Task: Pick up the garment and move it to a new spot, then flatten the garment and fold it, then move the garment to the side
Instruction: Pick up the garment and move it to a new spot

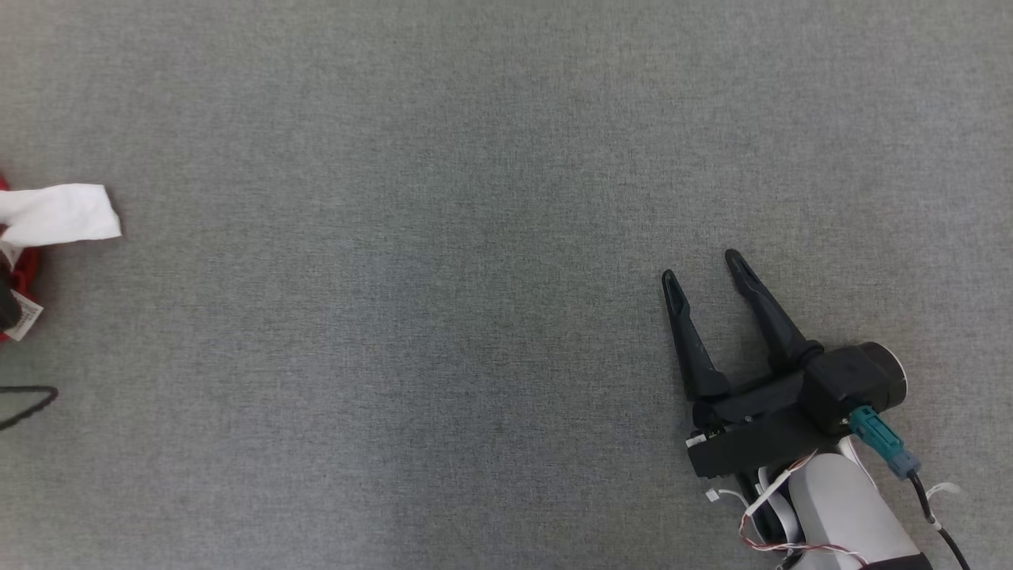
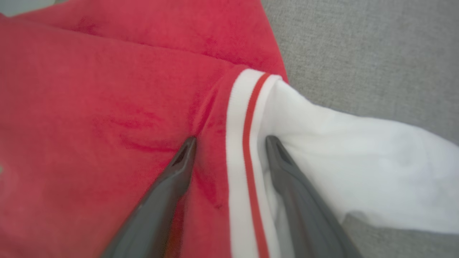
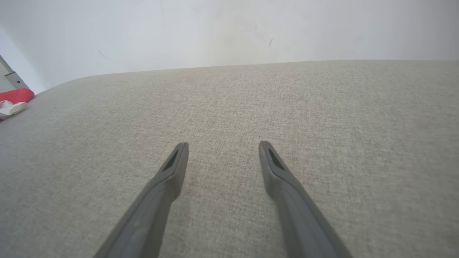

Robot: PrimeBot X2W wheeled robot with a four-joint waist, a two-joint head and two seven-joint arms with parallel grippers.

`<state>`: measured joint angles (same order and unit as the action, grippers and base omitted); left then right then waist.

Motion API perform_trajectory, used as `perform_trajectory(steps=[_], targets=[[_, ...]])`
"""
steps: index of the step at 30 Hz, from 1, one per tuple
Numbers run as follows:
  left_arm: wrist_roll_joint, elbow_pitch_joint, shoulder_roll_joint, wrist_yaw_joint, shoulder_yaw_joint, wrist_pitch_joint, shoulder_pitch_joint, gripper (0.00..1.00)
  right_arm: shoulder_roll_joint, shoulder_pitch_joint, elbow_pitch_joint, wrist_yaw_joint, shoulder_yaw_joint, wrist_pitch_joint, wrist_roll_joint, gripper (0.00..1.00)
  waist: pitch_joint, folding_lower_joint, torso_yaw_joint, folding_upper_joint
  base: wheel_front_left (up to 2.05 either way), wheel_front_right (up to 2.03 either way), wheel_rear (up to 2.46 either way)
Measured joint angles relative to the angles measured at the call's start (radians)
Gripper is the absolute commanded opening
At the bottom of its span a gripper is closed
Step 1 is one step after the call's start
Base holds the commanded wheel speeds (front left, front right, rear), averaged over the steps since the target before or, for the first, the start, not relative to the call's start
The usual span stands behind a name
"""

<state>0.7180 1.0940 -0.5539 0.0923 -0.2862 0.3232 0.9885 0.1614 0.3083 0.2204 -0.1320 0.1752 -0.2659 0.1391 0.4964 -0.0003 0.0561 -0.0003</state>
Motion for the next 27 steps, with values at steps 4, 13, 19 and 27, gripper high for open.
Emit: perform_trajectory(steps=[4, 13, 19, 27], targets=[[0.016, 0.031, 0.002, -0.013, 0.009, 0.035, 0.029, 0.81, -0.003, 0.006, -0.012, 0.000, -0.003, -0.002, -0.001, 1.00, 0.026, -0.0002, -0.009, -0.0002, 0.00, 0.00, 0.00], [0.031, 0.059, 0.005, 0.004, 0.005, 0.046, 0.057, 0.00, -0.004, 0.023, -0.017, 0.000, 0.003, -0.003, 0.002, 1.00, 0.045, 0.0000, -0.010, 0.0000, 0.00, 0.00, 0.00], [0.000, 0.058, 0.001, 0.018, -0.035, -0.050, 0.043, 0.00, -0.016, 0.031, 0.005, 0.000, 0.000, -0.001, 0.017, 1.00, 0.014, 0.0006, -0.012, 0.0006, 0.00, 0.00, 0.00], [-0.013, -0.008, 0.045, 0.037, -0.106, -0.115, 0.068, 0.00, -0.065, 0.030, 0.051, 0.000, 0.018, 0.002, 0.053, 1.00, -0.073, 0.0009, -0.023, 0.0010, 0.00, 0.00, 0.00]])
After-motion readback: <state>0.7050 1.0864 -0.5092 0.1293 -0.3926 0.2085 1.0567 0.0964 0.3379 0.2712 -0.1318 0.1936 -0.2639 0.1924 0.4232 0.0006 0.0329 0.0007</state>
